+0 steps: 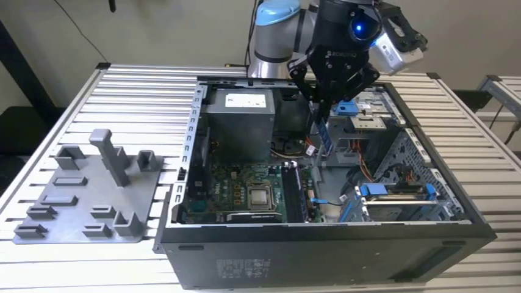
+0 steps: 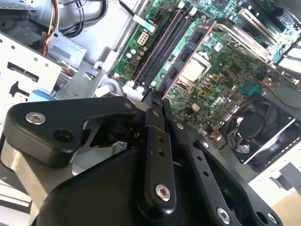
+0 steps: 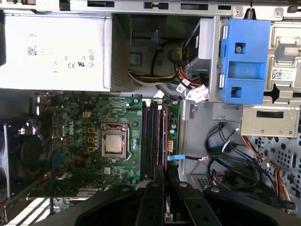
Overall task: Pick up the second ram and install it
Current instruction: 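Insert the second ram into the second slot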
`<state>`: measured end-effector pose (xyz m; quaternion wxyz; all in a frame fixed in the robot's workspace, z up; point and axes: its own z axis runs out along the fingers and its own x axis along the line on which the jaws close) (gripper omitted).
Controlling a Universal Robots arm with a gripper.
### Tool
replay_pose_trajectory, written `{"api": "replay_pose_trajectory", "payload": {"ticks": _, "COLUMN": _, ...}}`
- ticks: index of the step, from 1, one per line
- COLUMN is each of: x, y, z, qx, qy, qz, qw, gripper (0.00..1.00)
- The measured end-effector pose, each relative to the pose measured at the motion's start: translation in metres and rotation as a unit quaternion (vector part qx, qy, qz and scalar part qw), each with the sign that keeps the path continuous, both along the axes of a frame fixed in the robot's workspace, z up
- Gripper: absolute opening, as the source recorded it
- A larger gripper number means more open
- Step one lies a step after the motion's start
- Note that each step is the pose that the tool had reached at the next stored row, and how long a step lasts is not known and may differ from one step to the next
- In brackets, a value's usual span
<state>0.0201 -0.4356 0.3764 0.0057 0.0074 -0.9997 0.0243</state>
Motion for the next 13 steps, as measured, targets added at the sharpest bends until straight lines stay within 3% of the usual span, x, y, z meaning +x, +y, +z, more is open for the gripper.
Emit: {"api": "replay_pose_trajectory", "payload": {"ticks": 13, "x": -0.0011, "y": 0.0, "z": -0.0104, "qx": -0.0006, "qy": 0.0, "qz": 0.0, "qw": 1.0, "gripper": 0.14}}
